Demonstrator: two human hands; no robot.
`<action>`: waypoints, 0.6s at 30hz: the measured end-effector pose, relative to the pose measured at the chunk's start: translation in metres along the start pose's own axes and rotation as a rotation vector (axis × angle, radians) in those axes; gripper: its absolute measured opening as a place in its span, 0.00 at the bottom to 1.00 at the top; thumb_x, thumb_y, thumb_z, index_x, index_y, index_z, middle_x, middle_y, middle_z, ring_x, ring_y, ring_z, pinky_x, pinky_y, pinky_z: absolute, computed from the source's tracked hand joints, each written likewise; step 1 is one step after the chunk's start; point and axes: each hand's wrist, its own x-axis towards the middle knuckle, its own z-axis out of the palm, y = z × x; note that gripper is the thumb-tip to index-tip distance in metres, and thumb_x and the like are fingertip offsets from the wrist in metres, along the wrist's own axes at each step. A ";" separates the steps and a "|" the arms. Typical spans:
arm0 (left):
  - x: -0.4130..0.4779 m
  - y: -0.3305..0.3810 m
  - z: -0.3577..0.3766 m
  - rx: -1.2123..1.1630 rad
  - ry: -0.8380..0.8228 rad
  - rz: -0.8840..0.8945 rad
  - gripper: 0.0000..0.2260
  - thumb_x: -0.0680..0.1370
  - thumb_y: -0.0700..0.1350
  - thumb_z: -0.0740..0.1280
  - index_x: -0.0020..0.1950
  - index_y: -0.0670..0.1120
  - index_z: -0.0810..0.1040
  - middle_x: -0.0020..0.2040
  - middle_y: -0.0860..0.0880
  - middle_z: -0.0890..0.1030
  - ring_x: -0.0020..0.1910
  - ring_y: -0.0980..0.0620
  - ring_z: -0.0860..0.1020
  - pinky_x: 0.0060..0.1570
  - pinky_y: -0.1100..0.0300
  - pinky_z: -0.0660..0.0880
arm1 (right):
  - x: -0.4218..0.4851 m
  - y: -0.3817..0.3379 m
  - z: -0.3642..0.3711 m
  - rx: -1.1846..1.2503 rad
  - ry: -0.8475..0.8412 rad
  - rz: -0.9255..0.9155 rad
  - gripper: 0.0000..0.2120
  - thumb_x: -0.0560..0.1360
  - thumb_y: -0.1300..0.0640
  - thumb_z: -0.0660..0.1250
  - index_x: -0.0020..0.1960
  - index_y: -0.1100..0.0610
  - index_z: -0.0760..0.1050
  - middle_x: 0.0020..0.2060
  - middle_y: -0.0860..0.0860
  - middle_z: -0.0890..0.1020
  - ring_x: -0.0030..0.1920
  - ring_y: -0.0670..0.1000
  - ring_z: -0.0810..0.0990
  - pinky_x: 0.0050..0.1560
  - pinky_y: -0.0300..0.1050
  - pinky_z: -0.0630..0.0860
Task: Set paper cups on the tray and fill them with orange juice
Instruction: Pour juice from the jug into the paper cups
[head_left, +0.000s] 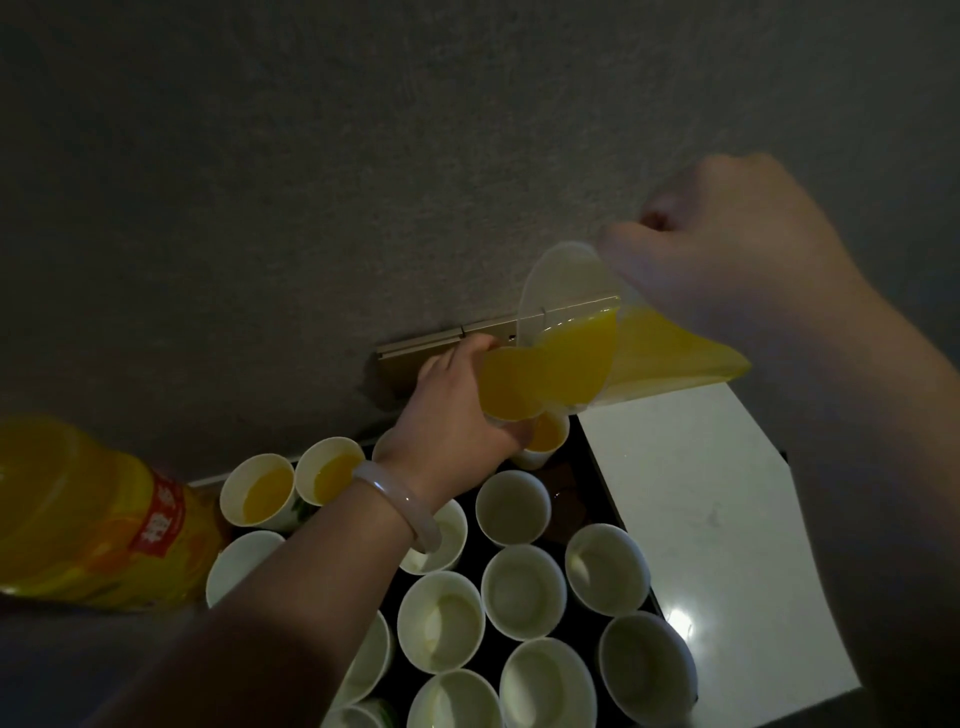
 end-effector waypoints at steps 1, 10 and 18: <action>0.000 0.000 0.000 0.001 0.003 0.002 0.34 0.67 0.52 0.75 0.69 0.53 0.65 0.61 0.53 0.72 0.64 0.53 0.67 0.61 0.55 0.69 | 0.000 0.000 0.000 0.003 0.002 -0.003 0.20 0.68 0.49 0.61 0.26 0.63 0.64 0.24 0.58 0.64 0.27 0.58 0.64 0.26 0.43 0.57; 0.001 -0.004 0.004 0.015 0.018 -0.001 0.34 0.66 0.54 0.74 0.69 0.52 0.67 0.60 0.52 0.74 0.63 0.52 0.70 0.60 0.52 0.72 | 0.000 -0.001 -0.002 -0.023 0.019 -0.037 0.20 0.66 0.48 0.59 0.26 0.63 0.62 0.23 0.58 0.62 0.26 0.56 0.61 0.26 0.43 0.54; 0.001 -0.005 0.007 0.029 0.021 0.007 0.33 0.67 0.55 0.74 0.69 0.51 0.66 0.59 0.52 0.75 0.62 0.52 0.71 0.59 0.53 0.73 | 0.000 0.001 -0.003 -0.017 0.025 -0.045 0.20 0.68 0.50 0.61 0.26 0.63 0.62 0.23 0.59 0.64 0.27 0.58 0.63 0.26 0.44 0.55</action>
